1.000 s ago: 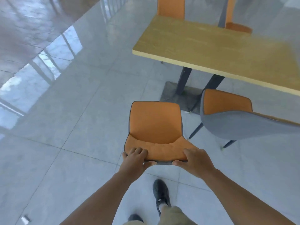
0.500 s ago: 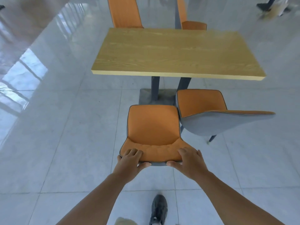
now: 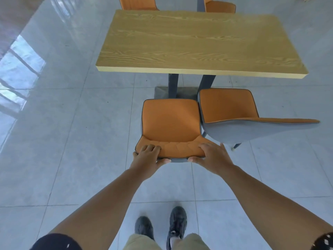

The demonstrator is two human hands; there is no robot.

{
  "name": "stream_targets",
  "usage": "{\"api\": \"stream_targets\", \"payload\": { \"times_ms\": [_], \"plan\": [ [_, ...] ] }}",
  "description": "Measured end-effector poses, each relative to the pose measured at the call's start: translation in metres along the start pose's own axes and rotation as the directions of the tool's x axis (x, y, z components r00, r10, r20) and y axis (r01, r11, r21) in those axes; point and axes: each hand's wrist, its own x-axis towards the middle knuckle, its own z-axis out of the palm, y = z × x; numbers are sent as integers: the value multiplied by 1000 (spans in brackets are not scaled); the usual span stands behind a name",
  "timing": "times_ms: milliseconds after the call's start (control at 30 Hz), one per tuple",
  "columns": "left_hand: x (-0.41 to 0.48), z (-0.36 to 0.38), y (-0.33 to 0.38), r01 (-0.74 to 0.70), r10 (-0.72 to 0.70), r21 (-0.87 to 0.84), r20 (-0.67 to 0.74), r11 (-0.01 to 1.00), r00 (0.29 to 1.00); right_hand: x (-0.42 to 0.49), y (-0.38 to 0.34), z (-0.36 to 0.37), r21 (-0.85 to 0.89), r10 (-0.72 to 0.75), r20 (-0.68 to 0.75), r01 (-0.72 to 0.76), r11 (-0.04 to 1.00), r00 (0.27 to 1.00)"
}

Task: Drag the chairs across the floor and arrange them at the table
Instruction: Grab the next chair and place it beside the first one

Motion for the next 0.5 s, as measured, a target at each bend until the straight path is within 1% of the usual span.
{"api": "stream_targets", "payload": {
  "times_ms": [167, 433, 500],
  "plan": [
    [35, -22, -5, 14, -14, -15, 9, 1000, 1000, 34, 0, -8, -25, -18, -89, 16, 1000, 996],
    [86, -47, -16, 21, -22, -42, -10, 999, 1000, 90, 2, -32, -19, -36, -76, 34, 999, 996],
    [90, -53, -24, 21, -21, -36, 15, 999, 1000, 97, -3, -34, -12, -49, -65, 48, 999, 997]
  ]
}}
